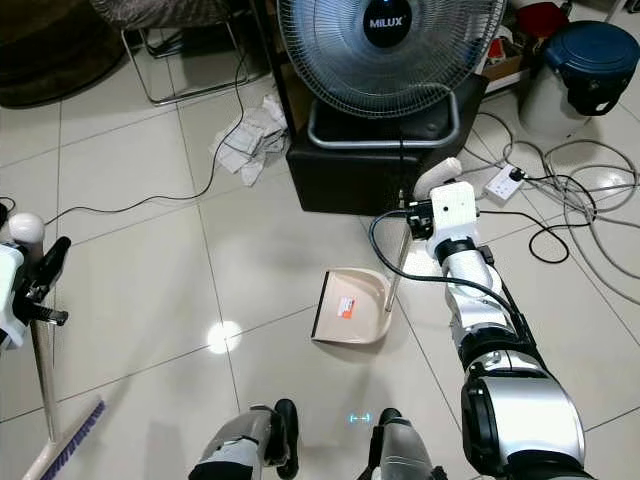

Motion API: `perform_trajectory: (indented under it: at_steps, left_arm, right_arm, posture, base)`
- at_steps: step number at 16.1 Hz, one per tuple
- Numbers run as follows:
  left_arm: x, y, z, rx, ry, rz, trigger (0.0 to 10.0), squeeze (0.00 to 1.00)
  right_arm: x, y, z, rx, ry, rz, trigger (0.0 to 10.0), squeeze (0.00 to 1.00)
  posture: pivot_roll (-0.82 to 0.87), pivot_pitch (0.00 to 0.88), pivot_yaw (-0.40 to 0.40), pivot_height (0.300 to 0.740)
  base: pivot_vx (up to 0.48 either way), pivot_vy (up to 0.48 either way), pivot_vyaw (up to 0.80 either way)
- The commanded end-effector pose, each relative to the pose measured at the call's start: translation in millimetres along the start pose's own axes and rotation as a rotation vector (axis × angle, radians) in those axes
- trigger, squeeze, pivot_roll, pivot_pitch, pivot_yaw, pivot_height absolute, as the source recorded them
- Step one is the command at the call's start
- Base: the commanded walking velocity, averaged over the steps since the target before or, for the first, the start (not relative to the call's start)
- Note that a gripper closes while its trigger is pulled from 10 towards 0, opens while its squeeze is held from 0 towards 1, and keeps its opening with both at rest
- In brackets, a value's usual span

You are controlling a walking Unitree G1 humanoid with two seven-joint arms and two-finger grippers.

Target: Sweep floor

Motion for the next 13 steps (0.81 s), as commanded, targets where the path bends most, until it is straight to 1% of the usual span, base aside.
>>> perform_trajectory:
  at_steps: [1,8,13]
  left_arm:
    - [4.7,1.1,6.4,-0.047,0.016,0.008,10.0,0.0]
    - [7.2,0.0,7.7,-0.052,0.013,0.014,10.0,0.0]
    - [6.7,-0.1,7.0,-0.053,0.011,0.014,10.0,0.0]
  right_arm:
    - [5.0,-9.0,3.1,-0.028,-0.001,0.021,0.0,0.0]
    - [5.7,-8.6,-3.7,-0.045,-0.027,0.023,0.0,0.0]
    - [5.6,-8.7,-4.6,-0.05,-0.03,0.026,0.0,0.0]
  posture:
    - [0.27,0.296,0.172,0.74]
    - [0.27,0.293,0.18,0.74]
    - [0.27,0.295,0.178,0.74]
  base:
    - [0.0,0.0,0.0]
    - [0.0,0.0,0.0]
    - [0.0,0.0,0.0]
Point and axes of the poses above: a point about 5 cm out from each wrist's last joint towards the gripper, its own x axis pointing back from the gripper into the wrist, its own y axis along the axis of the wrist's last joint, z = x × y, the point moved 2 cm from there along -x, pointing out of the wrist towards the gripper, and after that the axes turned 11 degrees about -x, right-handed, at the moved point
